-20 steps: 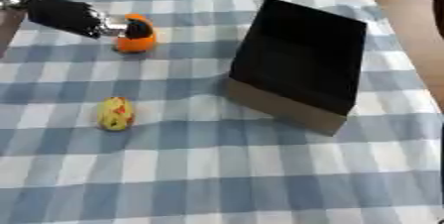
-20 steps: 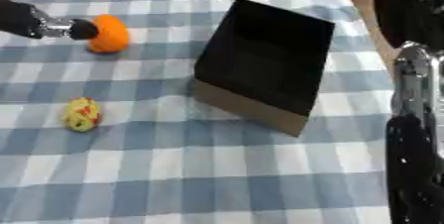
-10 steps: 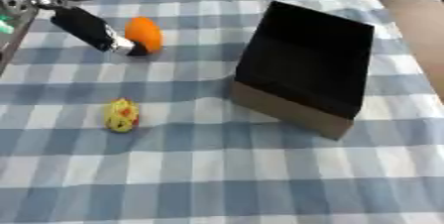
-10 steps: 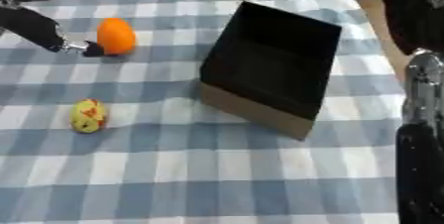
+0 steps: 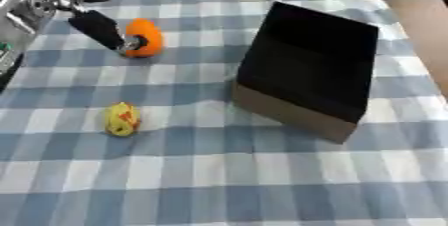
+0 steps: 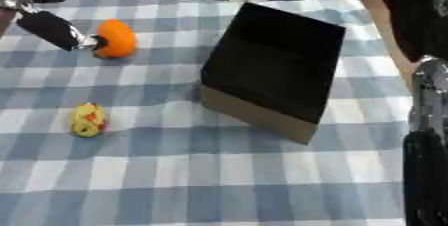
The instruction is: Pick up objects on the table and place them in the box.
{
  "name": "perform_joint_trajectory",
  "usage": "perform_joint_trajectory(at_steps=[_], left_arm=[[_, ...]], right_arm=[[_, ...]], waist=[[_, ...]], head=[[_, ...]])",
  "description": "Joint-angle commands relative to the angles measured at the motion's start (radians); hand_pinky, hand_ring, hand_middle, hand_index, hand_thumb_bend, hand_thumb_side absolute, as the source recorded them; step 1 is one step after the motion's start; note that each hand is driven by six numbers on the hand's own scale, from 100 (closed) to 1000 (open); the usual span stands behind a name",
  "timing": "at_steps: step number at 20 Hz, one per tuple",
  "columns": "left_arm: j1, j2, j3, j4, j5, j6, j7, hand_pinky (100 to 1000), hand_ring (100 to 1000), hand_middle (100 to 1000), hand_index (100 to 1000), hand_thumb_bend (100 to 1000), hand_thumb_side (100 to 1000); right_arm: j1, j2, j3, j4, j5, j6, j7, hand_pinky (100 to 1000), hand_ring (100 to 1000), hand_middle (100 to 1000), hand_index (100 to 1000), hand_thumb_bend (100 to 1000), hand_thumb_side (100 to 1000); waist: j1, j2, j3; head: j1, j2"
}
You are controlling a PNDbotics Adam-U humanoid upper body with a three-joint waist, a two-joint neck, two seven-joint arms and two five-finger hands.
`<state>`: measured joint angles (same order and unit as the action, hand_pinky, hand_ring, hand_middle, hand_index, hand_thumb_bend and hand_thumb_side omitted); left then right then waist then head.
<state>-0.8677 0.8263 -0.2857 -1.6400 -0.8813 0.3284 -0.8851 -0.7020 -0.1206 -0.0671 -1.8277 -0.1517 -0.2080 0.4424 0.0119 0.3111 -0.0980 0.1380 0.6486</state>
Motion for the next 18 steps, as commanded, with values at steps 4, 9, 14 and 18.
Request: perform_joint_trajectory(at_steps=[4,9,14,18], left_arm=[[-0.029,0.007,0.011,0.033,-0.048,0.034,-0.022,850,894,870,1000,399,531],[-0.031,-0.001,0.013,0.074,-0.062,0.039,-0.022,854,896,872,1000,399,548],[-0.034,-0.007,0.016,0.097,-0.068,0.047,-0.022,845,895,867,1000,372,553],[-0.036,-0.02,0.019,0.119,-0.076,0.061,-0.013,827,883,851,989,341,551]], right_arm=[[-0.028,-0.024,-0.002,-0.001,-0.002,-0.003,0.007,977,867,749,877,100,754],[-0.037,-0.032,-0.003,0.005,-0.003,-0.005,0.008,979,868,747,876,100,760],[-0.042,-0.036,-0.003,0.01,-0.004,-0.007,0.01,980,869,746,876,100,764],[-0.052,-0.042,-0.005,0.016,-0.003,-0.009,0.011,981,869,746,876,100,767]], waist=[[0.005,-0.005,-0.005],[0.007,0.009,-0.01],[0.009,0.017,-0.014],[0.008,0.03,-0.02]], head=[[0.008,-0.021],[0.014,-0.03],[0.016,-0.036],[0.02,-0.043]])
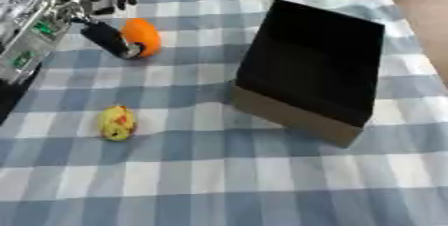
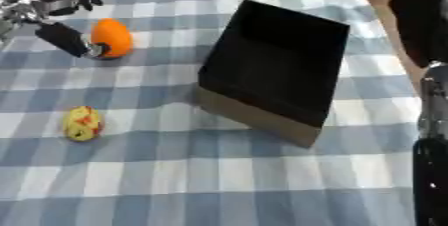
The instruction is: Pick up objects on the table and place them in the box.
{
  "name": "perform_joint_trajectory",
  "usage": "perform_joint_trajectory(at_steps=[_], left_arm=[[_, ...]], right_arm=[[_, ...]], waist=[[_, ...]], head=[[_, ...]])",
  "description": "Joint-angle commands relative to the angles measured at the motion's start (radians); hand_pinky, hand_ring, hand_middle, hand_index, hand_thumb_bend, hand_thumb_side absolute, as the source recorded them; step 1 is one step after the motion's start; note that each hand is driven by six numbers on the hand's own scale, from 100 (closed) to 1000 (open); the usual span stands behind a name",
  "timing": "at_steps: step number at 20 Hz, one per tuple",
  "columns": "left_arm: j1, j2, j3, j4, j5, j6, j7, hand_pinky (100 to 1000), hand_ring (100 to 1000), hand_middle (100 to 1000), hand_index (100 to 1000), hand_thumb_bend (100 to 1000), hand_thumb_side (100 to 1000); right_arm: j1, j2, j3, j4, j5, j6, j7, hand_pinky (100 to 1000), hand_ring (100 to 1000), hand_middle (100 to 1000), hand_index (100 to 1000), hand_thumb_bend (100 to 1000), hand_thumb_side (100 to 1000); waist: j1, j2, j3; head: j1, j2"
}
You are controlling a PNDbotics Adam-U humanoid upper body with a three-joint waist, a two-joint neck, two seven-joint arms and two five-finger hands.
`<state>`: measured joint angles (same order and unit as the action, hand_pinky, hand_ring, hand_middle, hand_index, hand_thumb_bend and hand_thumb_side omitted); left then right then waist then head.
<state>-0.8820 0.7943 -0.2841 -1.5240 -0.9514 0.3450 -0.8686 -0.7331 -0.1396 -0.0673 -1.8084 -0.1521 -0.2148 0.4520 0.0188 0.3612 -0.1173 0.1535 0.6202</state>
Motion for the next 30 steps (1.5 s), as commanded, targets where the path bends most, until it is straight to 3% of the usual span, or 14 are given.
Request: perform_joint_trajectory(at_steps=[1,11,17,20,24,27,30], left_arm=[[-0.023,0.009,0.017,0.005,0.001,0.043,-0.024,812,874,839,972,326,553],[-0.021,0.002,0.011,0.034,0.008,0.018,0.009,756,846,794,922,199,447],[-0.021,-0.005,0.005,0.06,-0.057,0.001,0.002,713,820,758,893,165,323],[-0.02,-0.011,0.003,0.07,-0.098,-0.01,0.002,713,815,748,888,168,306],[-0.023,-0.015,0.002,0.068,-0.108,-0.019,-0.001,756,855,807,945,251,377],[-0.029,-0.015,0.004,0.065,-0.108,-0.016,-0.009,791,886,855,1000,425,538],[-0.036,-0.01,0.005,0.056,-0.117,-0.012,-0.016,789,883,859,1000,501,604]], right_arm=[[-0.023,-0.024,-0.005,-0.002,-0.002,-0.003,0.002,982,869,746,877,100,769],[-0.032,-0.027,-0.008,0.006,-0.001,-0.008,-0.001,983,870,745,877,100,770],[-0.035,-0.027,-0.008,0.008,-0.004,-0.009,-0.001,984,869,743,877,100,769],[-0.039,-0.027,-0.009,0.009,-0.006,-0.01,-0.001,984,868,742,876,100,770],[-0.04,-0.029,-0.01,0.012,-0.005,-0.01,-0.003,984,867,741,875,100,770],[-0.039,-0.028,-0.009,0.013,-0.005,-0.01,-0.001,984,867,741,872,100,772],[-0.038,-0.03,-0.01,0.015,-0.005,-0.011,-0.001,985,867,741,870,100,773]], waist=[[0.0,-0.018,-0.002],[-0.003,-0.009,-0.007],[-0.004,-0.003,-0.01],[-0.006,0.0,-0.012],[-0.007,0.002,-0.012],[-0.008,0.002,-0.011],[-0.01,0.0,-0.008]], head=[[0.005,-0.016],[0.015,-0.028],[0.017,-0.035],[0.019,-0.04],[0.019,-0.04],[0.02,-0.041],[0.019,-0.037]])
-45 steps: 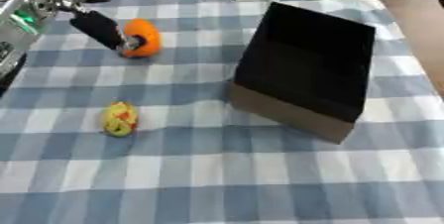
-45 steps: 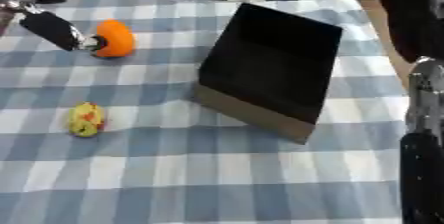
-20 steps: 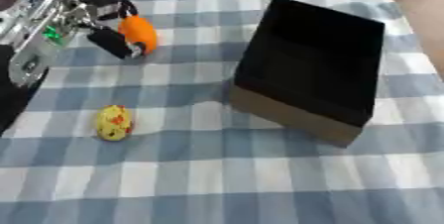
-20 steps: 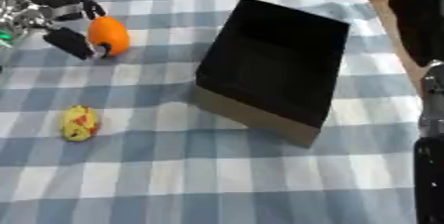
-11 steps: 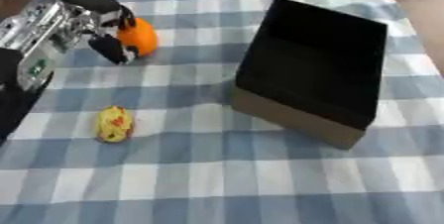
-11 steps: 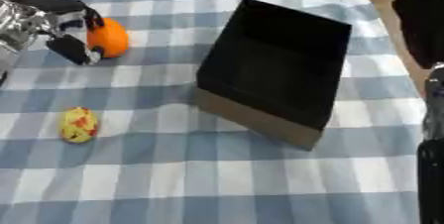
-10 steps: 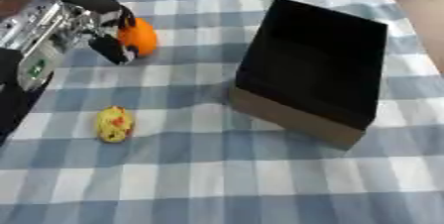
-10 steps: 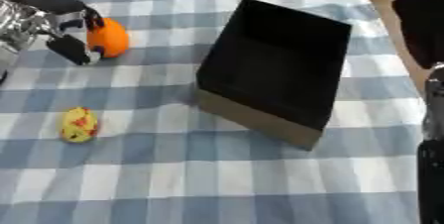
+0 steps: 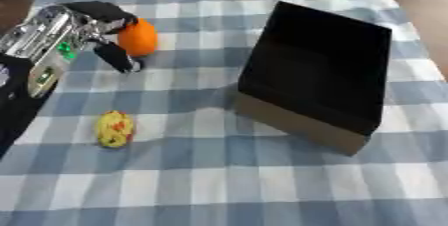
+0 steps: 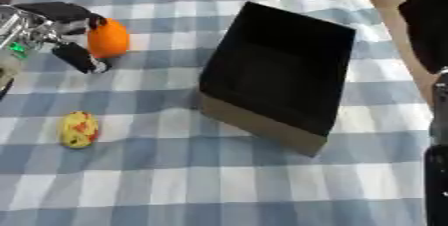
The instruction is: Pick up objects on the table and place them in the box.
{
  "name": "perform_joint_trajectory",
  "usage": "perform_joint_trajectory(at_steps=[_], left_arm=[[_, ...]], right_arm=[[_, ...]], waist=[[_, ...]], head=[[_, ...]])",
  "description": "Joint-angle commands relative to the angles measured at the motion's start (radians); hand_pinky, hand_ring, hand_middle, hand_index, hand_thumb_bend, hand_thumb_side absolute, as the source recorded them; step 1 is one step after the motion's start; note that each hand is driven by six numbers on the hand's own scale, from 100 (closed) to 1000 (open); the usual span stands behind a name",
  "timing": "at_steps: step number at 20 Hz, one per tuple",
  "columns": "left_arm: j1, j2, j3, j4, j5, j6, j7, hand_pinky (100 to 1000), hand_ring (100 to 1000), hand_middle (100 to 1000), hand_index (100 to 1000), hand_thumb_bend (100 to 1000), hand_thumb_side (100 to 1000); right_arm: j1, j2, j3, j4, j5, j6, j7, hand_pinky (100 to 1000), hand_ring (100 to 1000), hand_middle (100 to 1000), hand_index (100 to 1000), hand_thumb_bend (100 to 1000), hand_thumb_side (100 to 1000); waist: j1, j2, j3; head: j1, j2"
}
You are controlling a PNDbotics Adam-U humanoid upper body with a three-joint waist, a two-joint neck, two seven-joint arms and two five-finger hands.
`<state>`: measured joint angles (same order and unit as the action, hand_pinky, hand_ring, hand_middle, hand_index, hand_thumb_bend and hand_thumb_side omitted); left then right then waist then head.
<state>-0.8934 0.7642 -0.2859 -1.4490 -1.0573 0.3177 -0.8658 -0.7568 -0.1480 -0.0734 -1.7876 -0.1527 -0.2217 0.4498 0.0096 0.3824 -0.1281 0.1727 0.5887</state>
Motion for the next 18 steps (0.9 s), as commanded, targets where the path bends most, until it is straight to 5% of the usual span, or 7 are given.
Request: perform_joint_trajectory(at_steps=[1,18], left_arm=[[-0.027,0.022,0.008,-0.023,-0.016,0.018,-0.019,790,884,857,1000,499,608],[-0.048,0.0,0.019,0.022,-0.11,0.069,0.043,770,875,841,1000,351,597]], right_arm=[[-0.014,-0.022,-0.004,-0.005,-0.005,-0.004,0.002,985,867,741,870,100,773],[-0.043,-0.038,-0.003,0.01,-0.01,-0.011,0.009,989,867,738,871,100,787]], waist=[[0.0,-0.021,0.003],[0.002,0.017,-0.011]], head=[[0.0,-0.004],[0.016,-0.036]])
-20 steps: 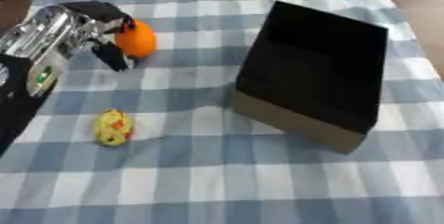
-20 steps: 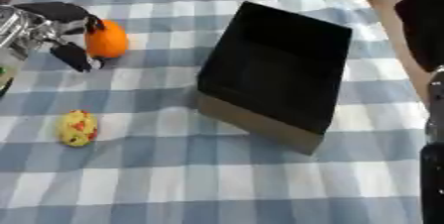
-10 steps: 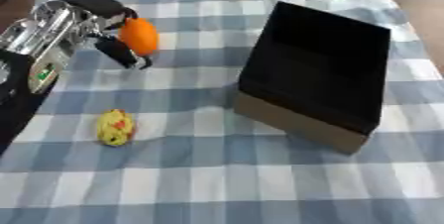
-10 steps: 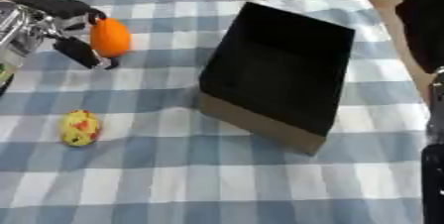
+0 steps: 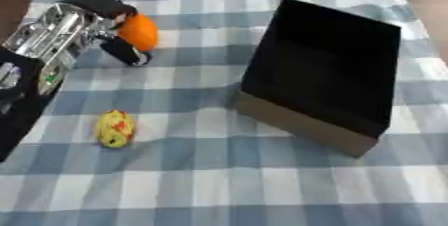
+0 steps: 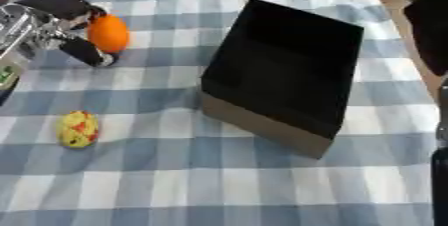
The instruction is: Pick up objects on the table and place them in the box.
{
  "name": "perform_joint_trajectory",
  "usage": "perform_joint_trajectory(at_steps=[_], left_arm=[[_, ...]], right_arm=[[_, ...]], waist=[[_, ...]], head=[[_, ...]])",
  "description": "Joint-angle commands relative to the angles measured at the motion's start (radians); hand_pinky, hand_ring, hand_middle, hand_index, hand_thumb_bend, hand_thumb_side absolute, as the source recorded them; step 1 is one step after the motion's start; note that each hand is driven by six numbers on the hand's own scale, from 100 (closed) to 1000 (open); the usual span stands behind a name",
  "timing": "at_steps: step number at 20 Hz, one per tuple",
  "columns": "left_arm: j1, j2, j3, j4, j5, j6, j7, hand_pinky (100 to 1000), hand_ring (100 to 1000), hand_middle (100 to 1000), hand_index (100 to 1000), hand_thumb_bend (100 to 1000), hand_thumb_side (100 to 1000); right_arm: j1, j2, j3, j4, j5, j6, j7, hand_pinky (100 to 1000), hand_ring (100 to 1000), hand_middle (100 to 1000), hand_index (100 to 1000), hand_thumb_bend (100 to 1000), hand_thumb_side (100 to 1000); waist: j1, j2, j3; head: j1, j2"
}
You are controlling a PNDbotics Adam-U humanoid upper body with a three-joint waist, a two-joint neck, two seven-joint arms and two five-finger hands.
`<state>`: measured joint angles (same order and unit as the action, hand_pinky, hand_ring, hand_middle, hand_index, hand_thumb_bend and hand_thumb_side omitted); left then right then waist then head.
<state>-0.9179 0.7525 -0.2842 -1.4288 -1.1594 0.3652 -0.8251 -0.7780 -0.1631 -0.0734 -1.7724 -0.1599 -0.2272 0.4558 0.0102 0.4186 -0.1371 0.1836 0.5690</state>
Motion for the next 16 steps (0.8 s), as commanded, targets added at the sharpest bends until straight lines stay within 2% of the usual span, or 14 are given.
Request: perform_joint_trajectory(at_steps=[1,5,8,9,10,12,13,14,16], left_arm=[[-0.025,0.01,0.018,0.006,-0.008,0.028,0.009,767,873,836,1000,330,595],[-0.028,0.006,0.019,0.018,-0.01,0.044,0.037,737,850,782,961,196,572],[-0.03,0.006,0.017,0.022,-0.017,0.056,0.06,661,798,700,886,107,481],[-0.03,0.006,0.017,0.024,-0.023,0.058,0.067,650,791,690,878,100,463],[-0.03,0.005,0.017,0.026,-0.027,0.06,0.073,619,770,673,857,100,388],[-0.03,0.004,0.018,0.031,-0.026,0.064,0.081,580,740,646,827,100,295],[-0.03,0.003,0.018,0.032,-0.022,0.067,0.083,577,737,644,825,100,286],[-0.031,0.003,0.018,0.032,-0.018,0.069,0.086,551,714,636,813,100,221],[-0.033,0.005,0.017,0.031,-0.023,0.075,0.099,503,672,613,792,100,148]], right_arm=[[-0.024,-0.025,-0.003,-0.004,-0.002,-0.006,0.004,989,867,738,871,100,789],[-0.032,-0.033,-0.004,0.004,-0.002,-0.01,0.006,990,868,738,872,100,793],[-0.036,-0.037,-0.004,0.009,-0.004,-0.013,0.007,992,869,738,873,100,795],[-0.037,-0.038,-0.004,0.01,-0.004,-0.014,0.008,992,869,738,873,100,795],[-0.038,-0.038,-0.004,0.011,-0.005,-0.014,0.008,993,869,738,874,100,795],[-0.038,-0.04,-0.005,0.013,-0.005,-0.015,0.007,994,869,738,874,100,796],[-0.038,-0.04,-0.006,0.014,-0.006,-0.015,0.007,994,869,738,874,100,795],[-0.038,-0.04,-0.006,0.015,-0.006,-0.016,0.007,995,870,738,875,100,795],[-0.037,-0.038,-0.005,0.014,-0.008,-0.015,0.006,996,870,738,875,100,799]], waist=[[0.002,-0.017,-0.003],[0.002,-0.006,-0.006],[0.002,0.0,-0.006],[0.003,0.001,-0.007],[0.003,0.003,-0.007],[0.002,0.004,-0.007],[0.002,0.004,-0.007],[0.002,0.003,-0.007],[0.002,0.002,-0.008]], head=[[0.005,-0.019],[0.006,-0.023],[0.006,-0.023],[0.006,-0.025],[0.006,-0.025],[0.005,-0.025],[0.005,-0.024],[0.005,-0.024],[0.005,-0.024]])
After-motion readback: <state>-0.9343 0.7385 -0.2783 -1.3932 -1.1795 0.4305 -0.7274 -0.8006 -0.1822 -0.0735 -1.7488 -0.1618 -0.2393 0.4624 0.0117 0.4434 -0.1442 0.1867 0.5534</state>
